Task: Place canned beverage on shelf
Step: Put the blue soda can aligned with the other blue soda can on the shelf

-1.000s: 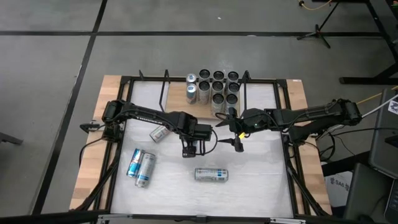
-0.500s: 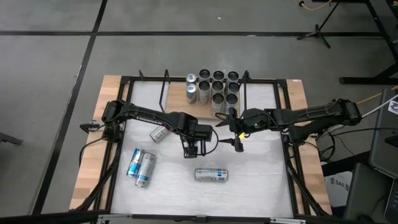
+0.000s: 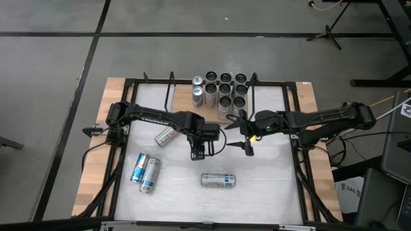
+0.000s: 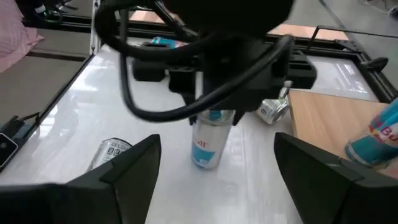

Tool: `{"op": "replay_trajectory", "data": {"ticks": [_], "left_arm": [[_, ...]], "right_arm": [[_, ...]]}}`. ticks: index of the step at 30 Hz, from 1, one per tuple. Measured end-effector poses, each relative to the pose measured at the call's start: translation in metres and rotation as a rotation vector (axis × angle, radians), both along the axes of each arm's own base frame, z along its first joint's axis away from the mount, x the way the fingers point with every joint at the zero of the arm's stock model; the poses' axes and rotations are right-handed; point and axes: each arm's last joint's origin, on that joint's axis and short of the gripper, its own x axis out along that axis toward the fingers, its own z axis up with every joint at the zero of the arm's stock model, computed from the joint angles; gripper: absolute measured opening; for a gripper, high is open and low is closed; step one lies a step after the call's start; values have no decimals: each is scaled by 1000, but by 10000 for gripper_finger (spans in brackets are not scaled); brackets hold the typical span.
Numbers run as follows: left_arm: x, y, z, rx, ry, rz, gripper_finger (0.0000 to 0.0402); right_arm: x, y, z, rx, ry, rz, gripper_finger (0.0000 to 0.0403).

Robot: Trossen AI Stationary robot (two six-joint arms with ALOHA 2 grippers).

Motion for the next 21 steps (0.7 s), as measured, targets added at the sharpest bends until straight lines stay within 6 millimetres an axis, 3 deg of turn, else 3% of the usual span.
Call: {"op": "replay_trajectory", "data": {"ticks": [13,21], "left_arm": [[3,55,51,62,-85,-61,211],[-6,102,56,97,-57,-67,213]], "right_arm": [[-11,-1,8,-4,-9,-9,303],[-11,-1,8,-4,-8,-9,303]]}}
